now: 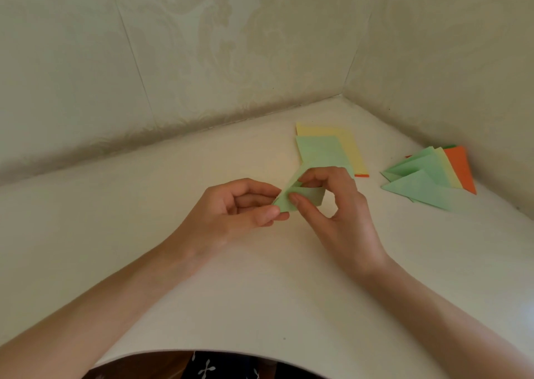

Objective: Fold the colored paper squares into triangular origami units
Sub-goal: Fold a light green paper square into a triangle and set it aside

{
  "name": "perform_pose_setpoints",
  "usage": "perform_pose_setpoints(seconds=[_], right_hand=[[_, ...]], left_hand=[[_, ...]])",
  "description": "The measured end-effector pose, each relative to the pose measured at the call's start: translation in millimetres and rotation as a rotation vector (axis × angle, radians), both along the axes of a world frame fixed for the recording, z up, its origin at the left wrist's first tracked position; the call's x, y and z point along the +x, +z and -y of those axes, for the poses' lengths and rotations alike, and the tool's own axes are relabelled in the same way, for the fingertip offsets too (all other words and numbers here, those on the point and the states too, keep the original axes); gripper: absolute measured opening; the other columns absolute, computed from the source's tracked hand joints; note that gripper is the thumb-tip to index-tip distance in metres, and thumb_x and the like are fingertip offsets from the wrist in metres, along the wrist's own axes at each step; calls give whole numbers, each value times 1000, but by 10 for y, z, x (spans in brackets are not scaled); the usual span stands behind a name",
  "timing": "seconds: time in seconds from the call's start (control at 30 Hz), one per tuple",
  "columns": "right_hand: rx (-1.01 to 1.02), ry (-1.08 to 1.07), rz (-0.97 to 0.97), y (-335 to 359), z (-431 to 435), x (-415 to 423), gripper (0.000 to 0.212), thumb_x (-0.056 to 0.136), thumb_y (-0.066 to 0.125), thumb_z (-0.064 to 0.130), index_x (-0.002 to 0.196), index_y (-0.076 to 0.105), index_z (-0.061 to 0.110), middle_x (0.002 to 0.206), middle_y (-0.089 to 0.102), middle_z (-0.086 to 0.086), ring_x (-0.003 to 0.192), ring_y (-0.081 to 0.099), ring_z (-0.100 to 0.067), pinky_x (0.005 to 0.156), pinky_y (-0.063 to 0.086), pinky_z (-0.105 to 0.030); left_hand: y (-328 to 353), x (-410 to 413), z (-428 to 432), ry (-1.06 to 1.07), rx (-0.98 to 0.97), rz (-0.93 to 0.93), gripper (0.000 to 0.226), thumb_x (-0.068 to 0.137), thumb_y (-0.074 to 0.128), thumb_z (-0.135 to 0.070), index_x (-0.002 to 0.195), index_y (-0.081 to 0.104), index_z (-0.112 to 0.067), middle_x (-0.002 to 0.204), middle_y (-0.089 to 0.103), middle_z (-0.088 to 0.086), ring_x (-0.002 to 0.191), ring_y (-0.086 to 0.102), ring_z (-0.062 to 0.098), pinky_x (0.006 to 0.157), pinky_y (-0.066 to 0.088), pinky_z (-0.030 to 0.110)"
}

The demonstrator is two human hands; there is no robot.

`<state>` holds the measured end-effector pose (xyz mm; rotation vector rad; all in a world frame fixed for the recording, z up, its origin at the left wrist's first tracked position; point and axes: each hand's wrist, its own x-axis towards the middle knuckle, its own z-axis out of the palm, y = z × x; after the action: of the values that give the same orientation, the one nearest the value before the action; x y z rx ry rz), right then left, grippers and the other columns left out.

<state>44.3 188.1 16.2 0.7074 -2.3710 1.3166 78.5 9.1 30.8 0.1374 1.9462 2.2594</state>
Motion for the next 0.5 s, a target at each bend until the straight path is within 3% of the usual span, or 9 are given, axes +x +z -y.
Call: perform_pose_setpoints(seconds=[0.13,0.23,0.3,0.37,0.43,0.5], right_hand=[[32,-42,-18,12,36,-8,21,79,61,37,96,50,32,94,48,24,94,49,-12,82,35,-10],[47,-122,10,29,40,-9,42,75,68,41,105,42,27,102,44,19,95,40,-6,83,31,-7],[-48,-145,245,79,44,-10,54,76,74,41,113,38,26,110,46,12,93,44,-4,78,34,-7],[-232,-49,547,146,37,-9,57,77,71,42,121,42,21,103,55,7,76,52,-4,64,42,-15],[-397,89,729,185,12,-14,39,83,66,31,112,52,9,82,65,-4,57,50,-12,49,38,-22],[-448,148,744,206,9,-16,13,90,58,16,84,57,5,68,65,-9,50,46,-14,45,36,-22]], left_hand=[[-20,-7,-13,33,0,-2,25,72,64,-9,96,65,-6,87,74,7,86,72,20,75,56,22],[-39,-23,-4,78,10,7,18,79,62,-4,96,64,-6,87,75,6,85,72,19,72,55,20],[-38,-35,6,96,23,13,18,82,60,-1,99,64,-6,90,75,6,88,71,18,72,55,20],[-31,-43,16,112,52,23,20,80,60,-4,99,65,-8,91,75,6,88,71,18,71,55,20],[-24,-46,25,121,74,35,20,79,60,-4,98,64,-8,91,74,7,89,71,17,69,55,19],[-23,-50,30,123,76,33,22,79,60,-4,101,63,-8,91,74,8,89,71,18,69,54,19]])
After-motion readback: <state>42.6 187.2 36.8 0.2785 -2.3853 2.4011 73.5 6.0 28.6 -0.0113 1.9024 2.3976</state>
